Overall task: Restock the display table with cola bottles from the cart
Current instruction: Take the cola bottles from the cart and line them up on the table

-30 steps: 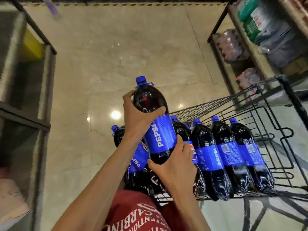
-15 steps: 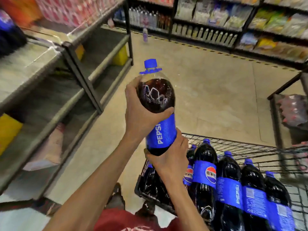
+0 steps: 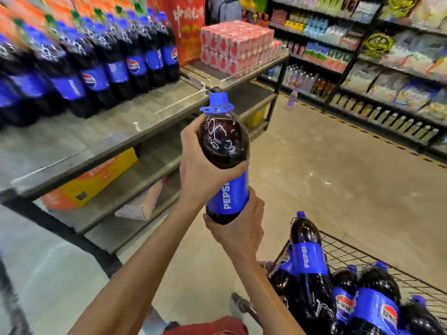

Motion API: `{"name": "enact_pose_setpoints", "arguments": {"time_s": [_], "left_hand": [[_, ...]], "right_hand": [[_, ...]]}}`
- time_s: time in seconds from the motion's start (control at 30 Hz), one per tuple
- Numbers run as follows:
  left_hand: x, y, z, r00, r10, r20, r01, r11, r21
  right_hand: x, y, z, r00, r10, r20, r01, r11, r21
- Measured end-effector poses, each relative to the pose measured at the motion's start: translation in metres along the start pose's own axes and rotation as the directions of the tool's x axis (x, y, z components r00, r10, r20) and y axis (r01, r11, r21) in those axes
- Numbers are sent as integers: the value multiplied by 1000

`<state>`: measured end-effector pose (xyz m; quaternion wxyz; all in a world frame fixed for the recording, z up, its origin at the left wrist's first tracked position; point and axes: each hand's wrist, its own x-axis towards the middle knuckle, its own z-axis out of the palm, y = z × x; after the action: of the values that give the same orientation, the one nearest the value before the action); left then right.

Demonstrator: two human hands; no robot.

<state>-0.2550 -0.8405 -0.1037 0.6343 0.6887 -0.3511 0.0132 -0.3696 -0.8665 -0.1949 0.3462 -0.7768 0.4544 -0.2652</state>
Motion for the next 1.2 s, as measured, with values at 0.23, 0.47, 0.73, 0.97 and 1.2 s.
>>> {"name": "enact_pose_setpoints", "arguments": {"time_s": [0.23,0.47,0.73,0.97,1.2], "left_hand": [[5,-26,-126,988,-4,-156,21,994,109],[10,-53,-230,956,43,-290,37,964,265],[26,-78,-292,904,98,-417,66,930,363],[65,-106,-319,874,149,-462,93,883,461],[139,-153,-335,847,188,-496,113,850,515]], "right_hand": [[-39,-70,87,983,-152,104,146,987,60],[-69,-129,165,932,-288,220,257,953,161],[-67,-171,235,858,-401,322,320,906,276],[-38,-205,293,818,-467,337,351,868,350],[30,-242,353,756,-519,399,349,835,424]]}}
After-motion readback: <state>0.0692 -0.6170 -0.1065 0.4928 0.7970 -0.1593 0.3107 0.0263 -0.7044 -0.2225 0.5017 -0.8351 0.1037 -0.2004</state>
